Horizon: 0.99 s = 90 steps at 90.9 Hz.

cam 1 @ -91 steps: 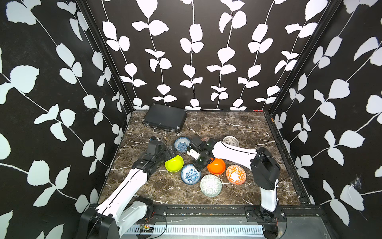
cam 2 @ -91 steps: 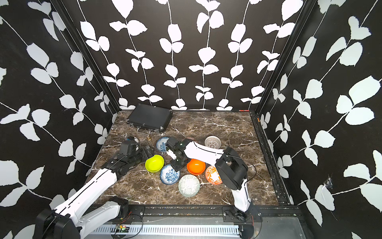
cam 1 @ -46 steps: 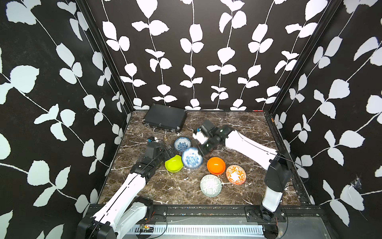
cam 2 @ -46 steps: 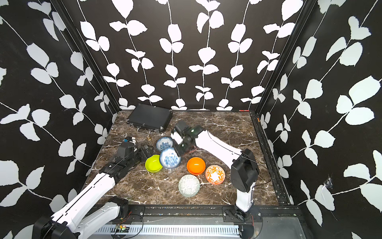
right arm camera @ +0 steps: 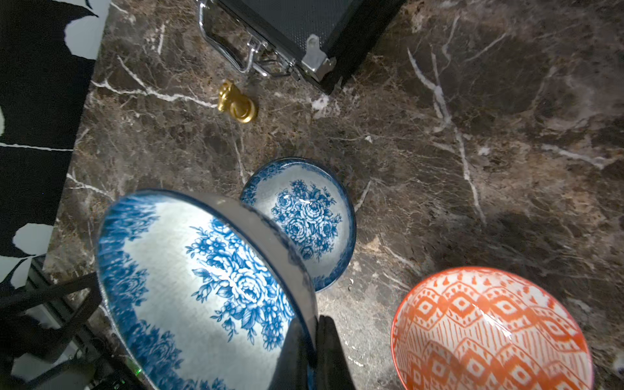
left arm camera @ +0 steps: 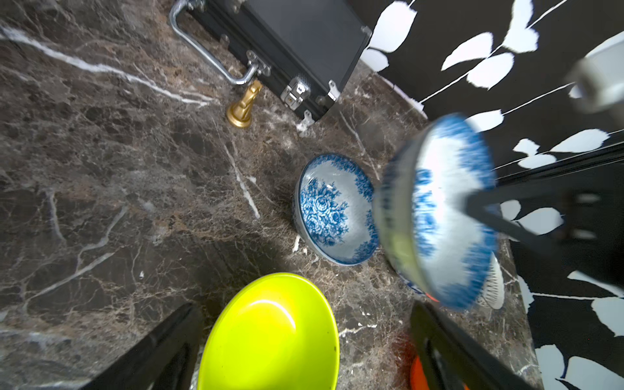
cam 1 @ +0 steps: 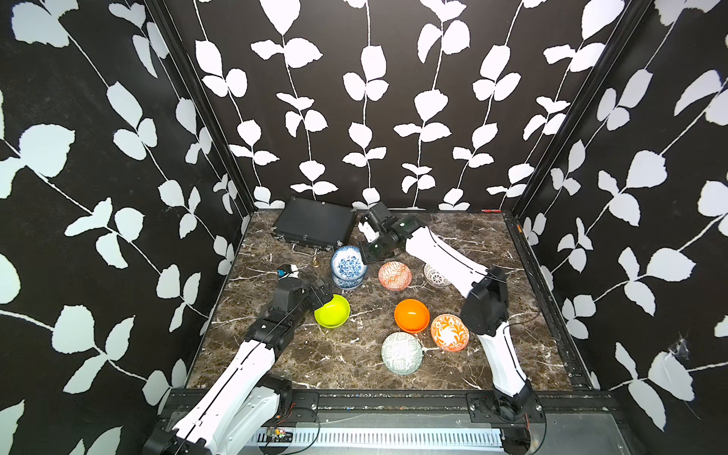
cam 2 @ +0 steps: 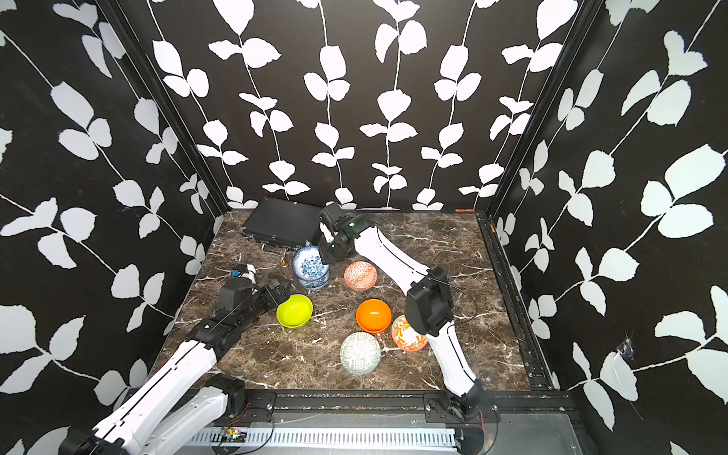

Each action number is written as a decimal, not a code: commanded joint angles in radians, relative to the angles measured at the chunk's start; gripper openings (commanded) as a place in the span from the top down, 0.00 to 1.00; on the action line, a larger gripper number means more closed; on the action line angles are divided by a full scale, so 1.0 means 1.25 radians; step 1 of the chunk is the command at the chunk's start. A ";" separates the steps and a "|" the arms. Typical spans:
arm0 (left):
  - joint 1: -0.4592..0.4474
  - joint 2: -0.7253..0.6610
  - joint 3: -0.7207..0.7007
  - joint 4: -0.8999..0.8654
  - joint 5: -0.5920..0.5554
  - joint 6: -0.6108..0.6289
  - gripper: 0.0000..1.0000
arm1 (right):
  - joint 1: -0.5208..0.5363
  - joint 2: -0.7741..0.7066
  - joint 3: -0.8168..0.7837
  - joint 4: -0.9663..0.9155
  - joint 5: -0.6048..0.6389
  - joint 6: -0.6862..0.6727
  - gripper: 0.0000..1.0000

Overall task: Stack the bowls
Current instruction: Place the bowl on the bowl.

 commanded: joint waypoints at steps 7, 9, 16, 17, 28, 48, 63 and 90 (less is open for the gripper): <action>0.013 -0.040 -0.023 0.005 -0.013 0.003 0.01 | 0.000 0.026 0.057 0.013 -0.016 0.019 1.00; 0.014 -0.038 -0.024 0.004 -0.012 0.003 0.01 | 0.000 0.029 0.058 0.016 -0.018 0.020 1.00; 0.021 -0.027 -0.020 0.009 0.000 0.004 0.01 | 0.000 0.042 0.060 0.025 -0.020 0.023 1.00; 0.022 -0.025 -0.020 0.009 0.002 0.004 0.01 | 0.000 0.044 0.061 0.025 -0.020 0.023 1.00; 0.031 -0.001 -0.012 0.016 0.018 0.007 0.01 | 0.001 0.060 0.064 0.026 -0.012 0.023 1.00; 0.039 0.008 -0.013 0.023 0.031 0.004 0.01 | 0.002 0.079 0.059 0.031 0.005 0.022 1.00; 0.040 0.004 -0.018 0.024 0.032 0.002 0.01 | 0.002 0.101 0.076 0.028 0.014 0.021 1.00; 0.042 0.010 -0.017 0.020 0.030 -0.004 0.01 | 0.002 0.146 0.126 -0.009 0.042 0.029 1.00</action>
